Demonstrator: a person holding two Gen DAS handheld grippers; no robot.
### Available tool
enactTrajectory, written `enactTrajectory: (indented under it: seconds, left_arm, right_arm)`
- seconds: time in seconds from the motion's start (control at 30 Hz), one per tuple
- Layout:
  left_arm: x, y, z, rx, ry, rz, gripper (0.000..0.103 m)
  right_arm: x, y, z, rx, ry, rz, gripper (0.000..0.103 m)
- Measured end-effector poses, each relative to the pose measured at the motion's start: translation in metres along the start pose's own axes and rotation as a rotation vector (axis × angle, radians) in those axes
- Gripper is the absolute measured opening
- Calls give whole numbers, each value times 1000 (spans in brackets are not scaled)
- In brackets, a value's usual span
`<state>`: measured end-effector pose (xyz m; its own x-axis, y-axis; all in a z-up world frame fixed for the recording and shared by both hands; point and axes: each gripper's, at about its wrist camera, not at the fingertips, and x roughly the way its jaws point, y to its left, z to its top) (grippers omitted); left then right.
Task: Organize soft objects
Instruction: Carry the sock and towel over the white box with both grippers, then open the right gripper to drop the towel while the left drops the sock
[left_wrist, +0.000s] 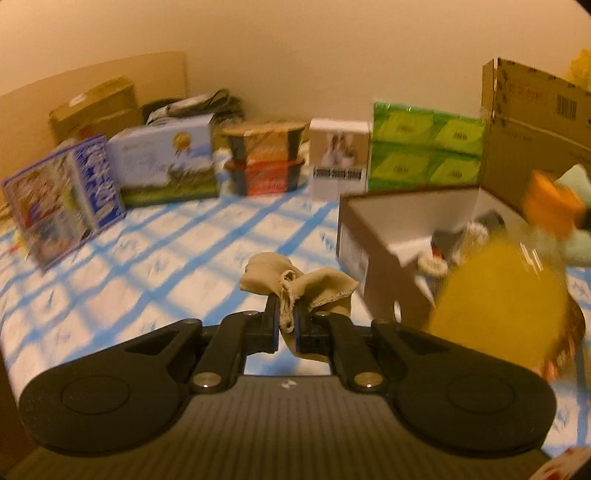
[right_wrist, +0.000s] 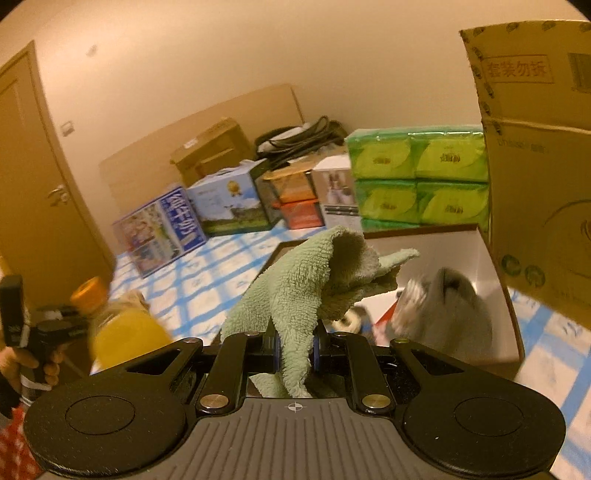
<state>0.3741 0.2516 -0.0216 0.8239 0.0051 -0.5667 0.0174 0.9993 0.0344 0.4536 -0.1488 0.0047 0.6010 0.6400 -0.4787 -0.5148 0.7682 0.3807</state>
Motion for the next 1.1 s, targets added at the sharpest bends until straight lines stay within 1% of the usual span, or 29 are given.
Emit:
enactTrajectory:
  seconds: [0.03,0.13,0.23,0.33,0.43,0.53,0.57,0.63,0.67,0.73,0.8,0.93,1.1]
  left_arm:
    - [8,-1,9,11,-12,-3,6]
    - [37,-7,42,58,-45,-60,6]
    - [65,-18,72,98,-61,-132,6]
    - [92,-33,93,158,-60,-219,6]
    - [115,-50,101,235,-34,-288,6]
    - [133,-70,100,342,-11,-360,7]
    - [136,-73,98,354,0,-387,8]
    - [144,-81,95,372,21,-442,14]
    - [147,-84,93,383,30,-458,17]
    - [152,-91,90,410,41,-477,20]
    - [156,-96,86,432,46,-477,28]
    - [164,-102,80,466,80,-461,29]
    - [168,-101,75,488,108,-461,29]
  right_arm:
    - [11,-4,8,-4,5,-10,15]
    - [39,-12,24,-16,21,-24,15]
    - [63,-17,35,-39,36,-40,15]
    - [78,-23,43,-55,49,-54,15]
    - [86,-29,46,-74,56,-65,15]
    - [94,-35,48,-89,66,-78,15]
    - [96,-37,49,-91,70,-81,15]
    - [99,-41,47,-92,80,-80,15]
    - [101,-43,46,-92,84,-81,15]
    - [104,-45,44,-98,97,-78,15]
    - [107,-47,41,-101,107,-78,15]
    - [114,-47,38,-129,127,-56,15]
    - [125,-41,38,-161,142,-8,16]
